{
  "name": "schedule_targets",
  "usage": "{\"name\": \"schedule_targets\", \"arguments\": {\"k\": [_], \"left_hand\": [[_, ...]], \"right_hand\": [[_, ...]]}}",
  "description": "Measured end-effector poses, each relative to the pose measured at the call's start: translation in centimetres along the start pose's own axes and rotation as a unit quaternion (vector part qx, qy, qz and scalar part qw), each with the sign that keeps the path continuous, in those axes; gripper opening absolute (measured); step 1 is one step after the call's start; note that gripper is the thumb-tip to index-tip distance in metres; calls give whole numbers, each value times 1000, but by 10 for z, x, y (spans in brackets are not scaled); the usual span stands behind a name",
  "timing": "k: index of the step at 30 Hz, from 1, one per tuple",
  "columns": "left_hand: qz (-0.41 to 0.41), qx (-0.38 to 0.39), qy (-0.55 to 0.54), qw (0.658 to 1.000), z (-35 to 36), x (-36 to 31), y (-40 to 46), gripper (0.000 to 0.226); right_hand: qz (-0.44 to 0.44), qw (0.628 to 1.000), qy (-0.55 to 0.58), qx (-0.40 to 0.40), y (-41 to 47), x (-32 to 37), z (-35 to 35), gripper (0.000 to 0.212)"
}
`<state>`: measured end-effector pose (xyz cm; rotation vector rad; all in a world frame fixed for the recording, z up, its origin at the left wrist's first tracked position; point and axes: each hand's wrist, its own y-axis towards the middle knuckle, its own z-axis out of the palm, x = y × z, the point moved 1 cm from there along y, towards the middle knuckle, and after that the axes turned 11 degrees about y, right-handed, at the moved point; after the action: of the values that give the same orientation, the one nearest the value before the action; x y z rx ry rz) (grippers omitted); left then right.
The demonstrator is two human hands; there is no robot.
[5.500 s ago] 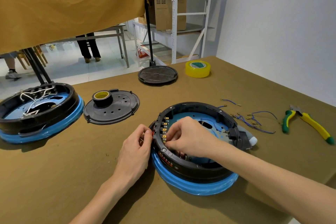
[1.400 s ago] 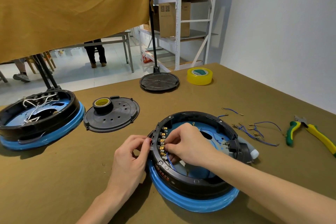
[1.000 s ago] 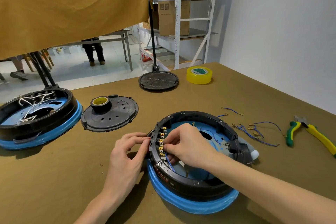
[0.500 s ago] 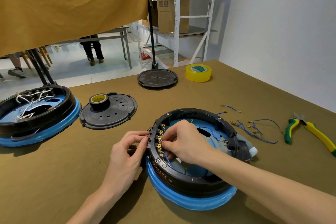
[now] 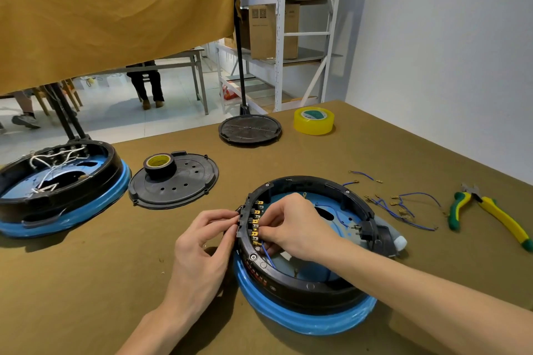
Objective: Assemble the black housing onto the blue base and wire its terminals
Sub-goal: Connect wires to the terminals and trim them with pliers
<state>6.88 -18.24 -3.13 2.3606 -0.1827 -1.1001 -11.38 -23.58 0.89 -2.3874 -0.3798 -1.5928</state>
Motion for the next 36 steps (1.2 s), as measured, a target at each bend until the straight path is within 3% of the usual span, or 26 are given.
{"name": "schedule_targets", "arguments": {"k": [18, 32, 36], "left_hand": [[-1, 7, -41, 999, 0, -2, 0, 30], [-2, -3, -30, 1000, 3, -1, 2, 32], [-32, -3, -37, 999, 5, 1, 6, 30]], "right_hand": [[-5, 1000, -22, 5, -2, 4, 1, 20], [-6, 1000, -18, 13, -3, 6, -1, 11], [3, 1000, 9, -22, -8, 5, -5, 7]]}}
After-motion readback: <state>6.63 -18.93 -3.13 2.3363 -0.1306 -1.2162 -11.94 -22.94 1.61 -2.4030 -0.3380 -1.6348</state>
